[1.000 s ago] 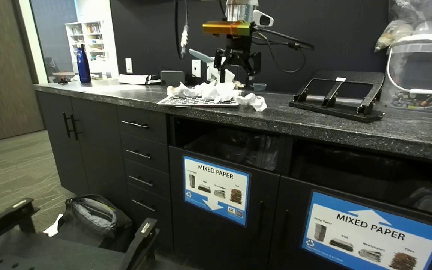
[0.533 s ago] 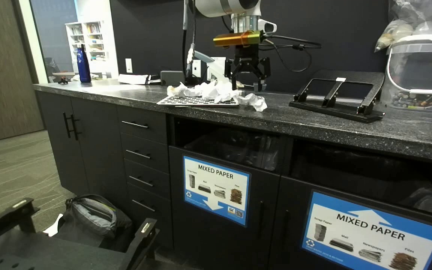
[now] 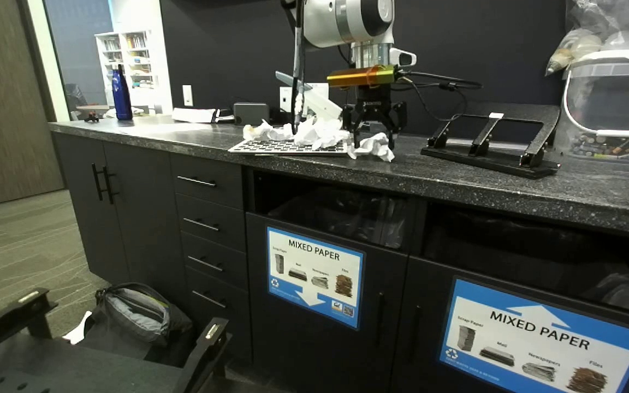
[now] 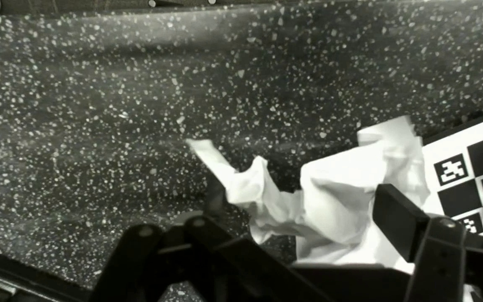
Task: Put the papers in the bin to the left
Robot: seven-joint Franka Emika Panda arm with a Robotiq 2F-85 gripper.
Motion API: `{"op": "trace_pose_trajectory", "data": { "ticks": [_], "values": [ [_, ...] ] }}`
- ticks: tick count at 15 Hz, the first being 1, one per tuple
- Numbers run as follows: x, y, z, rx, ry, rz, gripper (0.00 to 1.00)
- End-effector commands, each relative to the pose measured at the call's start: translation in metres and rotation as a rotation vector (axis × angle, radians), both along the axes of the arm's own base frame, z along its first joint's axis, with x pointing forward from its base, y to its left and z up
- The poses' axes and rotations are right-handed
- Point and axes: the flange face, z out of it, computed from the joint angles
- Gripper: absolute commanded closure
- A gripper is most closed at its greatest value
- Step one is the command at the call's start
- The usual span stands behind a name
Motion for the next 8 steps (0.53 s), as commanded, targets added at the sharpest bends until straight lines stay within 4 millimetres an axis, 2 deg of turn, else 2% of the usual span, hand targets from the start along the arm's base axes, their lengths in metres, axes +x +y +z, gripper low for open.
{"op": "trace_pose_trajectory", "data": {
  "ticks": [1, 6, 8],
  "values": [
    [0.01, -0.011, -0.004, -0.008, -0.004, -0.001, 0.42],
    [0.011, -0.015, -0.014, -0.008, 0.009, -0.008, 0.81],
    [0.009, -0.015, -0.015, -0.009, 0.015, -0.013, 0.91]
  ]
}}
